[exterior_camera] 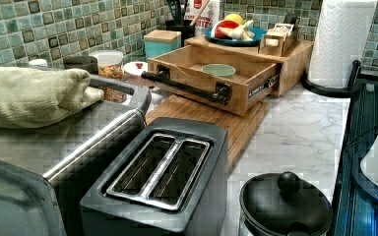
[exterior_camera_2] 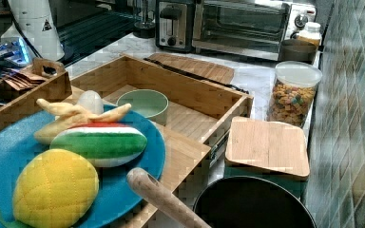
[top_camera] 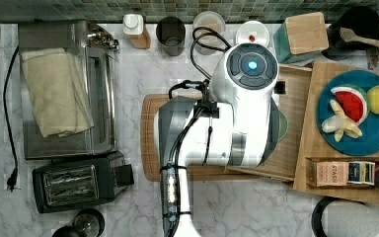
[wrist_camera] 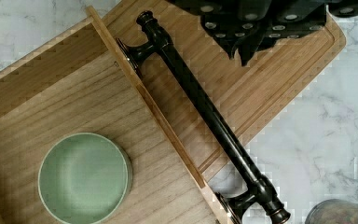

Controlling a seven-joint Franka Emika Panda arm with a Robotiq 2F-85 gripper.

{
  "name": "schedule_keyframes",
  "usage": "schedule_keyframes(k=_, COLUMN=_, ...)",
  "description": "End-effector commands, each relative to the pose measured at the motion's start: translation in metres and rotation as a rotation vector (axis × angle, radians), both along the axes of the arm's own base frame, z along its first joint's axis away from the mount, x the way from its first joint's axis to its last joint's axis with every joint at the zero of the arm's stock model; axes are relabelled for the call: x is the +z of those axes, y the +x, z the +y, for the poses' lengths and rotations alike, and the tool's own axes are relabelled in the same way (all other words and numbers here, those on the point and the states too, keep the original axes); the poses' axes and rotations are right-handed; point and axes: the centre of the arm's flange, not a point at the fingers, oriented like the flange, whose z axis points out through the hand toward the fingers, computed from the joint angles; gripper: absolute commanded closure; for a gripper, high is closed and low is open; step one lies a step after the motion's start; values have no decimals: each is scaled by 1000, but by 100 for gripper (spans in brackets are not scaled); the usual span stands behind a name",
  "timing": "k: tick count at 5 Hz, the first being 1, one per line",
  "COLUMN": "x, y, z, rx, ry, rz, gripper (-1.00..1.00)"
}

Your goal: Close the drawer.

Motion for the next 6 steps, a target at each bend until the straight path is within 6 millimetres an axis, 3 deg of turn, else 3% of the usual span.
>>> schedule_keyframes(k=1, x=0, y=0, z=-5, rx=-9, ry=2, rz=0, gripper=100)
schedule_keyframes(k=3, x=-47, y=-6, z=12, rx=215, ry=9, rz=-99, gripper=100)
schedule_keyframes(k=6, x=-73, y=1, z=76, rx=396, ry=-34, rz=-72, gripper=100)
